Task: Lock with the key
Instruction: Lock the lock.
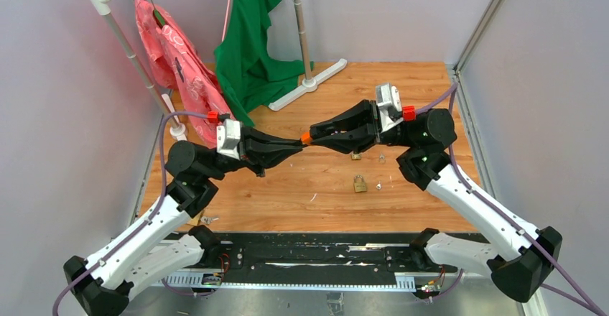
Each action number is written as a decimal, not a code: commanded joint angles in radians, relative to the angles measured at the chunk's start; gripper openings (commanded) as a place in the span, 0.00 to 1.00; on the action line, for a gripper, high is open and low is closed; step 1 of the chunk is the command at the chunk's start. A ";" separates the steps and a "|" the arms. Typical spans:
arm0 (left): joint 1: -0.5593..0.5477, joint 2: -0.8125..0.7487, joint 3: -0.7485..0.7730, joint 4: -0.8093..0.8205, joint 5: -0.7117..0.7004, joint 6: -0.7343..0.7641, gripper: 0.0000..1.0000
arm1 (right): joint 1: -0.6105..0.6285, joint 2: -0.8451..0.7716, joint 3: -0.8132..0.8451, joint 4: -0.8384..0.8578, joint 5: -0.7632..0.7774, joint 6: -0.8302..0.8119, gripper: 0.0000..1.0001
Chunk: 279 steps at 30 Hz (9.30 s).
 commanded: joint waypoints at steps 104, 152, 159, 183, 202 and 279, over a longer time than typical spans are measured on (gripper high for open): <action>0.083 -0.066 0.210 -0.632 0.155 0.403 0.00 | 0.058 0.023 -0.085 -0.525 0.256 -0.360 0.31; 0.083 -0.064 0.223 -0.811 0.119 0.503 0.58 | 0.082 -0.029 0.057 -0.720 0.093 -0.439 0.00; 0.123 -0.082 0.243 -0.899 0.113 0.478 0.51 | 0.051 -0.054 0.039 -0.704 0.031 -0.412 0.00; 0.132 -0.067 0.188 -0.715 0.161 0.325 0.32 | 0.048 -0.059 0.042 -0.684 0.042 -0.403 0.00; 0.130 -0.058 0.150 -0.585 0.192 0.232 0.00 | 0.047 -0.061 0.048 -0.626 0.138 -0.388 0.00; -0.018 0.058 -0.027 -0.618 0.183 0.492 0.00 | 0.041 -0.121 0.023 -0.446 0.204 -0.281 0.00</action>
